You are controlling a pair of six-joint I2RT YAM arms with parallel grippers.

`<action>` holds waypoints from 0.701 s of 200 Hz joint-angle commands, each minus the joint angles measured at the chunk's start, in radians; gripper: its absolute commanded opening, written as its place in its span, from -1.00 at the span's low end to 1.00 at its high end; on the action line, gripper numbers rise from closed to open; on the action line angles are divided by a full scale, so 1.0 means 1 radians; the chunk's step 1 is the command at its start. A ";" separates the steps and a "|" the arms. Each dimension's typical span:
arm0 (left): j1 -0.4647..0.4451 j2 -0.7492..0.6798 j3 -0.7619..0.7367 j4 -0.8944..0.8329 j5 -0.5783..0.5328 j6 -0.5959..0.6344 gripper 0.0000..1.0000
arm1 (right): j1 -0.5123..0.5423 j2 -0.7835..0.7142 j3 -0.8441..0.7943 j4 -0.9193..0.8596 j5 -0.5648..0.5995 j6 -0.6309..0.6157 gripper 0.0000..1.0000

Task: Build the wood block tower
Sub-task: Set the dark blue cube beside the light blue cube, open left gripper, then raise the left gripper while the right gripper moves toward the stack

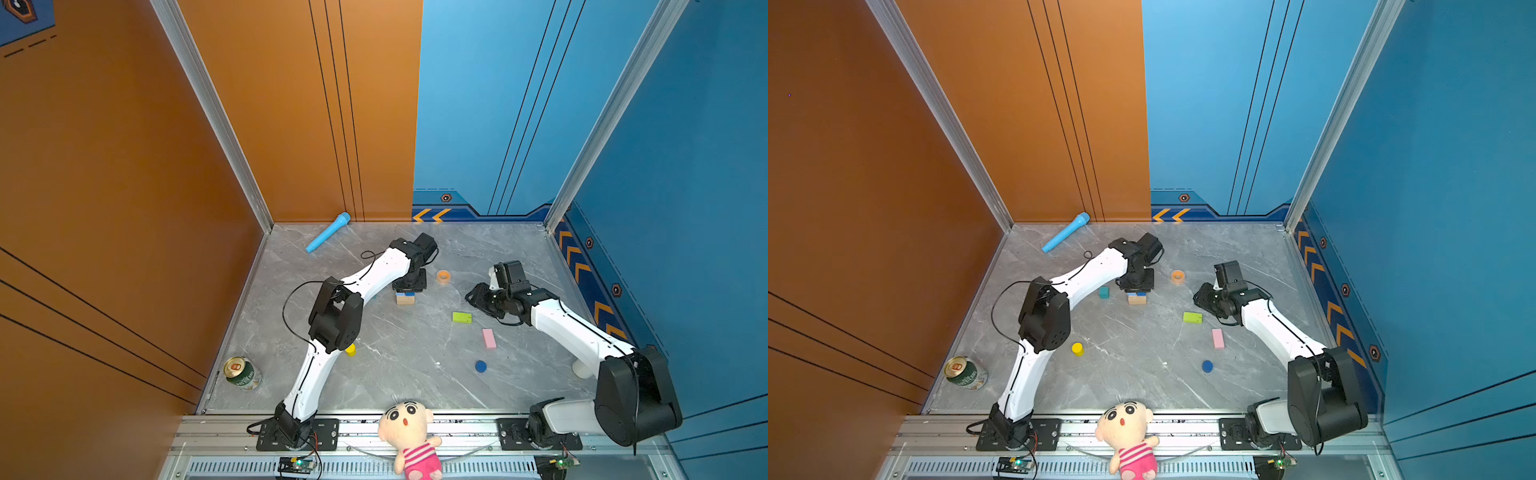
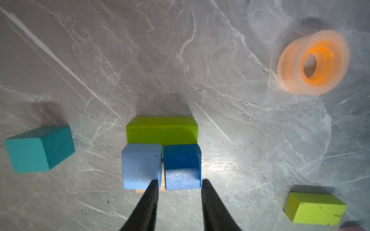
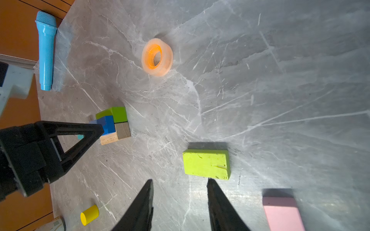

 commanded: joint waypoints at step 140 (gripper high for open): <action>0.008 -0.156 0.054 -0.028 -0.037 0.078 -0.22 | 0.081 0.048 0.117 -0.021 0.005 -0.013 -0.09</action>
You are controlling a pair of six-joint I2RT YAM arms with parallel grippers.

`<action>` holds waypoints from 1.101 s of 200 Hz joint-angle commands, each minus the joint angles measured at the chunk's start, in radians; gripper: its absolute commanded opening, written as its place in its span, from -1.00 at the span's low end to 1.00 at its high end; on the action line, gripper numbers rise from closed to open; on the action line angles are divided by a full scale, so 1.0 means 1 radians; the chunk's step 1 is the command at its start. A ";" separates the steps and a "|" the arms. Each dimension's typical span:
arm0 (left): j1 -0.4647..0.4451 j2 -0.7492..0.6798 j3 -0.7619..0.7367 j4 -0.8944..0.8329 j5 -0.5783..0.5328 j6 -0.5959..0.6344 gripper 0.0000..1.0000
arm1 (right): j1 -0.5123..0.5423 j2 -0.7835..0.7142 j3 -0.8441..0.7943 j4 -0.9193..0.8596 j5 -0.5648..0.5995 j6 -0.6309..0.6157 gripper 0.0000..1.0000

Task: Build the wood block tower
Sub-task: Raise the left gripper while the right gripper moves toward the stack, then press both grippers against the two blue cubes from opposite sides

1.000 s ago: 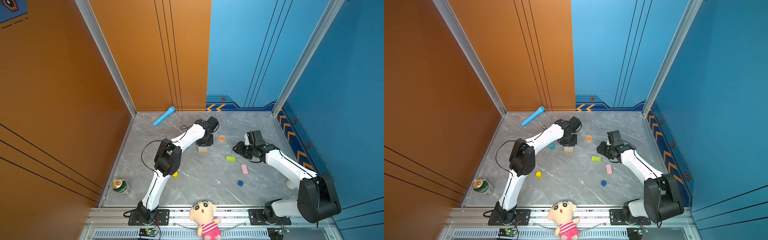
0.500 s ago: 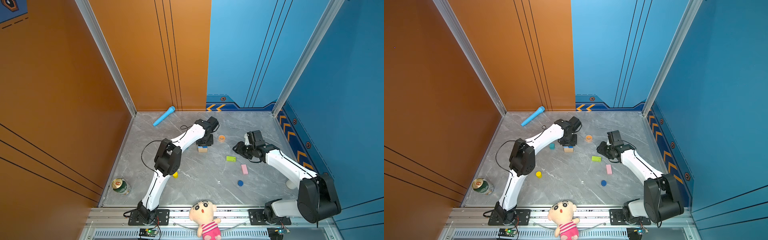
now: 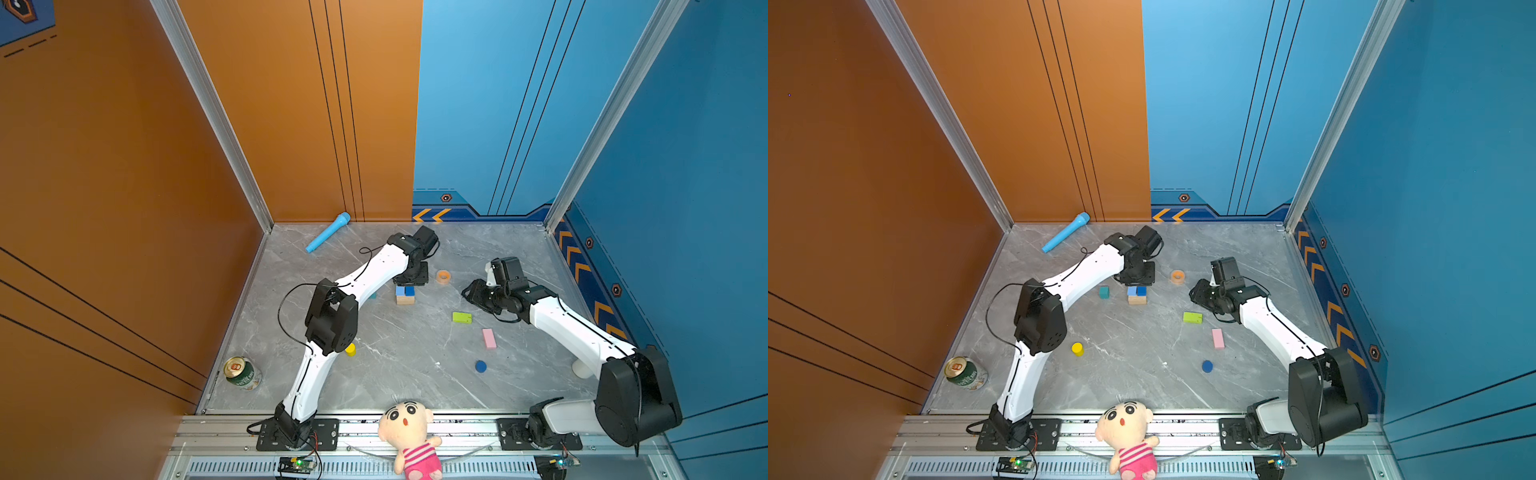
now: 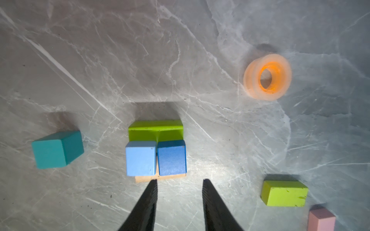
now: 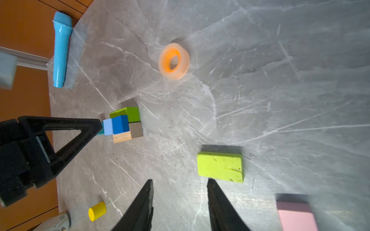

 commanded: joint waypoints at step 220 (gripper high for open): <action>0.232 -0.192 -0.429 0.288 0.375 0.246 -0.38 | 0.215 0.554 0.471 0.036 -0.087 0.046 -0.07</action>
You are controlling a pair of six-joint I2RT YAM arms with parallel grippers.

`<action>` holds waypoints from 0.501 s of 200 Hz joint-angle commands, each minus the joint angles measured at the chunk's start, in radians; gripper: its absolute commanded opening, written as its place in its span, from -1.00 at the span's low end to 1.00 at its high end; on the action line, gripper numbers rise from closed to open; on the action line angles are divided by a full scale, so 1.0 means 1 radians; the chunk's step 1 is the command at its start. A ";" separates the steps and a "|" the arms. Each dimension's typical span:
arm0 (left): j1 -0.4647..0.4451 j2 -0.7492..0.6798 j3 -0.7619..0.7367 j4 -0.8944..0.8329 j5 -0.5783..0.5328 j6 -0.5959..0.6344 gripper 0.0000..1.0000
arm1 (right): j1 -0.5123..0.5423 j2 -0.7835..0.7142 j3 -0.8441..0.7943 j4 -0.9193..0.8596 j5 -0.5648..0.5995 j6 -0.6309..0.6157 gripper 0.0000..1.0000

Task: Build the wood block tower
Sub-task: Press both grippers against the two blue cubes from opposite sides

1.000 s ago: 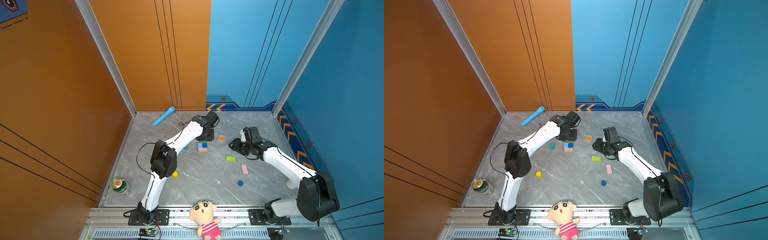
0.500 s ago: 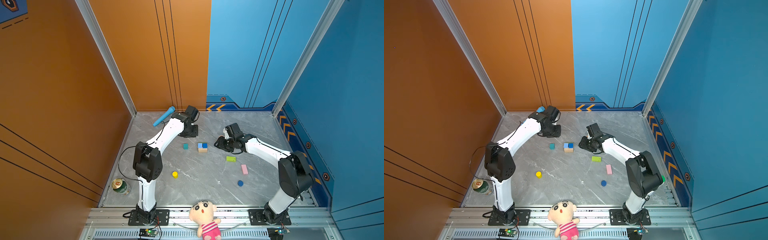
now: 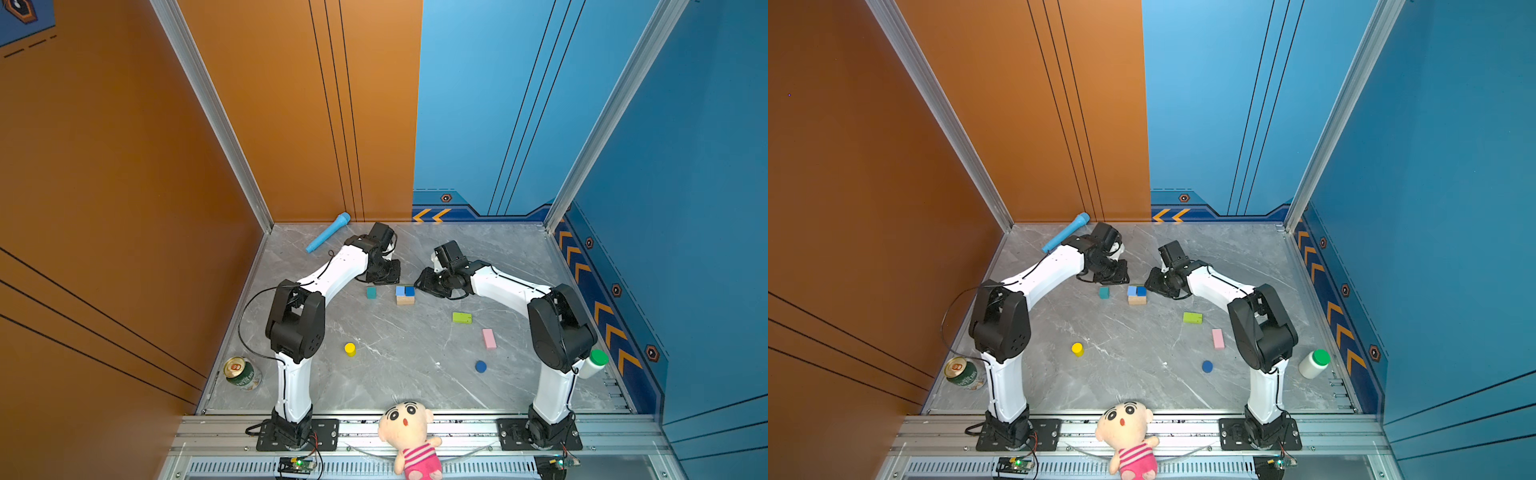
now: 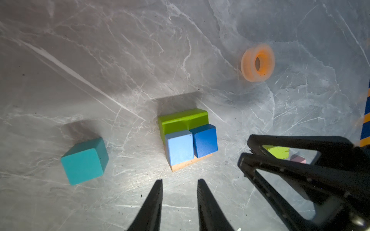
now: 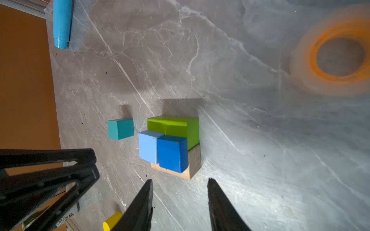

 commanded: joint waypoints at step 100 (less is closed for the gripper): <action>0.015 0.056 -0.084 0.115 0.081 -0.049 -0.49 | 0.015 0.102 0.113 -0.021 -0.051 0.004 -0.20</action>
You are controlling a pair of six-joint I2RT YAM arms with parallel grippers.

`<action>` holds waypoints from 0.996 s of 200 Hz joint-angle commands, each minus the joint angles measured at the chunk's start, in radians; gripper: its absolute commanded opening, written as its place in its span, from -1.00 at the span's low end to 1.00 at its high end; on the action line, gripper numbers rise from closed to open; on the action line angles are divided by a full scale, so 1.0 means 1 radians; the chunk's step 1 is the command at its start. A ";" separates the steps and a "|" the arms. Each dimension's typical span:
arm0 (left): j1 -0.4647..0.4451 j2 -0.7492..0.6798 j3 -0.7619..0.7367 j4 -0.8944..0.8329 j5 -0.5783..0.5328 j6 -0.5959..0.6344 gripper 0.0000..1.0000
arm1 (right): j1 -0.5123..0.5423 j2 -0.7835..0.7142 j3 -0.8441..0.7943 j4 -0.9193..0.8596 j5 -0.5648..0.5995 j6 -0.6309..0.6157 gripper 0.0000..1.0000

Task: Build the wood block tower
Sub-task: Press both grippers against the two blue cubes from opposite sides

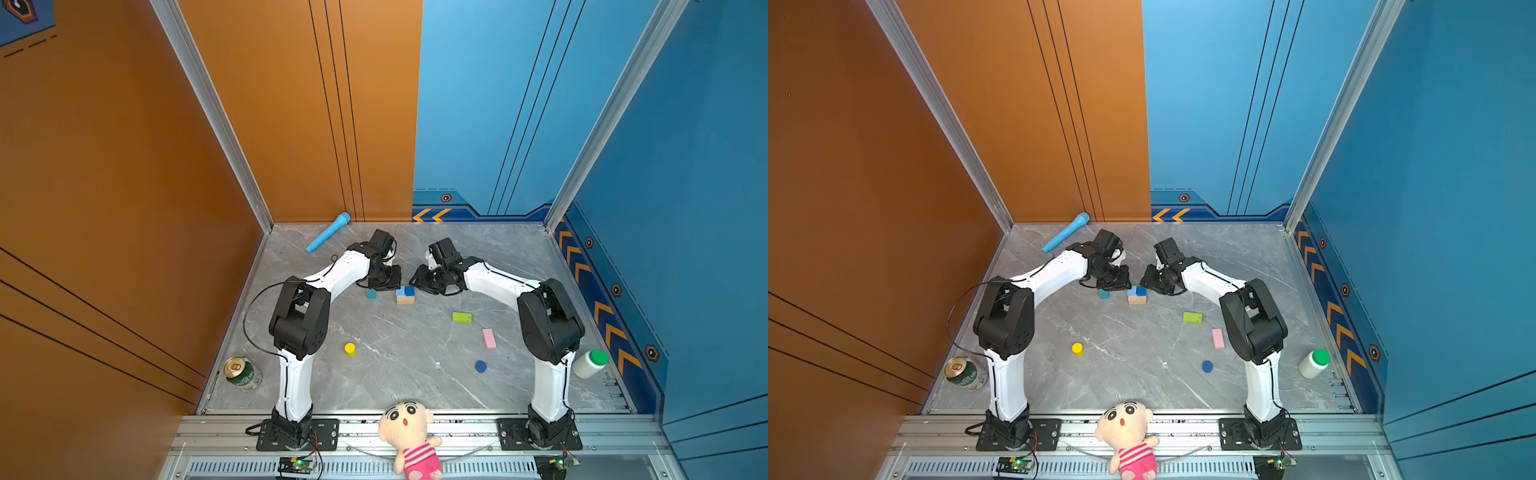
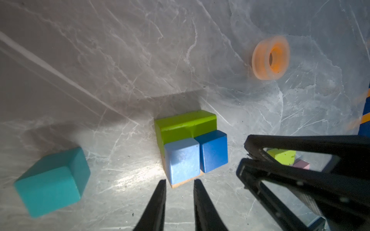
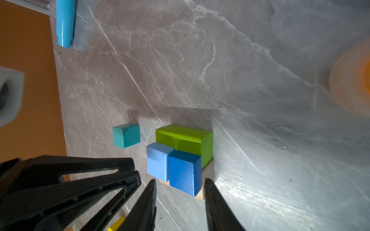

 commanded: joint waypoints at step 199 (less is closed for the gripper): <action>-0.006 0.051 -0.006 0.016 0.050 -0.036 -0.54 | 0.017 0.046 0.030 -0.035 -0.024 0.006 -0.35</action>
